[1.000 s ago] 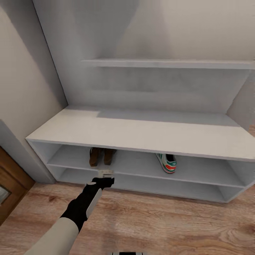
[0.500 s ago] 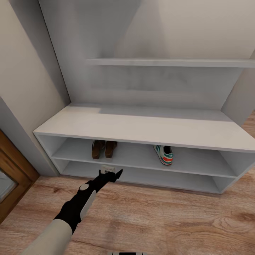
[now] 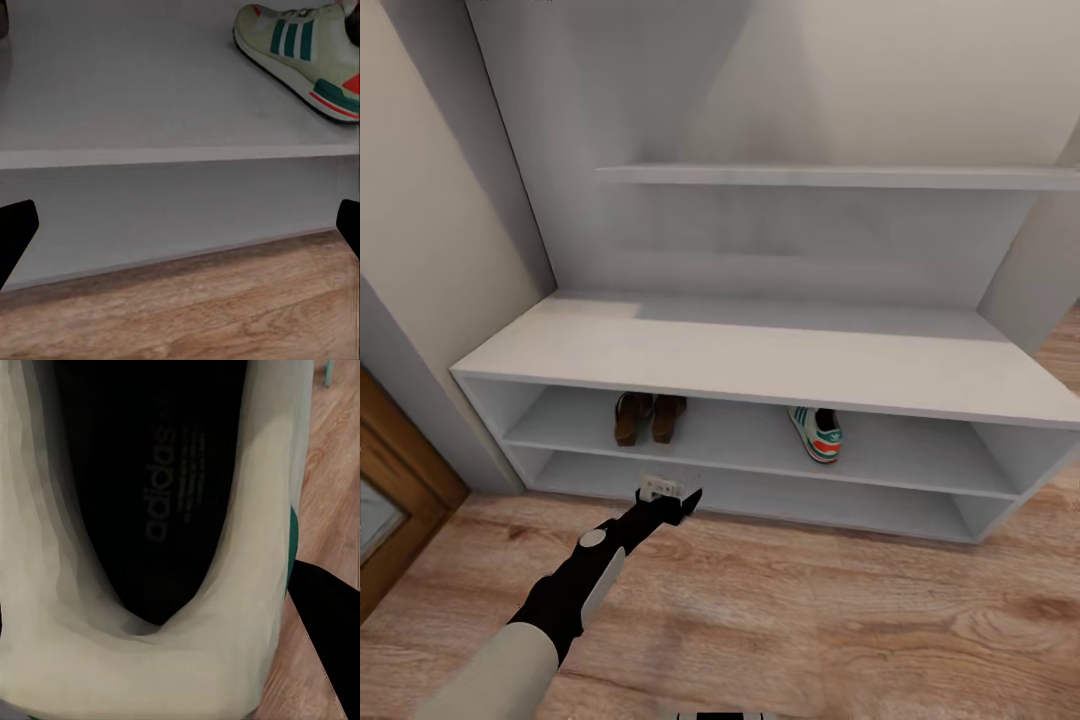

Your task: Pick up the two gym shoes and the two sandals from the corridor floor and place them onto the hallstand (shoe rack) in the corridor, making sure they are on the rack and not on the floor. Arrange them so the two gym shoes are next to each other and the two sandals are next to each other.

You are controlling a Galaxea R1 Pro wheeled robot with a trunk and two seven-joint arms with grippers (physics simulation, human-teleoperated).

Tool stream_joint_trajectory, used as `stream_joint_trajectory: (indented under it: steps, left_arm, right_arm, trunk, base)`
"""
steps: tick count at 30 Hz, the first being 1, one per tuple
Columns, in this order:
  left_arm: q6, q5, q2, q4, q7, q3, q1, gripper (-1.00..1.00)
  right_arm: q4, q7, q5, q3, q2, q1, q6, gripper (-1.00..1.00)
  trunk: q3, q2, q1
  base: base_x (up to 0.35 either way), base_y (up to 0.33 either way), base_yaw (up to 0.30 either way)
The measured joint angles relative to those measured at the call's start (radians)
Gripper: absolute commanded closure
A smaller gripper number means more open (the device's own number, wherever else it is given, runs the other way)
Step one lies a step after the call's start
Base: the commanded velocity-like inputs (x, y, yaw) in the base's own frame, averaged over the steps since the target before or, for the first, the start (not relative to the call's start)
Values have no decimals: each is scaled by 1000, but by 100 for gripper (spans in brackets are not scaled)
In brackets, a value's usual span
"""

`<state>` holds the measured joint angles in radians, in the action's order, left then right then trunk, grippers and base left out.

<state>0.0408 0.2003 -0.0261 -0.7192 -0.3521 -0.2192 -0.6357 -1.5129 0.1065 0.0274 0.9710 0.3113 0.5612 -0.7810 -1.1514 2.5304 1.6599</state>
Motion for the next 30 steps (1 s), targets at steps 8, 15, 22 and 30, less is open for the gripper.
stream_joint_trajectory:
  steps: [8,15,22,30]
  left_arm:
    - [0,0,0,0,0,0,0,-100]
    - [-1,2,0,0,-2,0,0,-100]
    - [-2,2,0,0,-2,0,0,-100]
    - [-2,2,0,0,-2,0,0,-100]
  right_arm:
    - [1,-1,0,-2,0,0,0,100]
    - [0,-1,0,0,0,0,0,100]
    - [0,-1,0,1,0,0,0,100]
    - [0,-1,0,2,0,-1,1,100]
  trunk:
    - [0,0,0]
    - [0,0,0]
    - [0,0,0]
    - [0,0,0]
  base:
    - [-225,-264,231]
    - [-291,-194,282]
    - [-334,-53,112]
    - [-311,70,8]
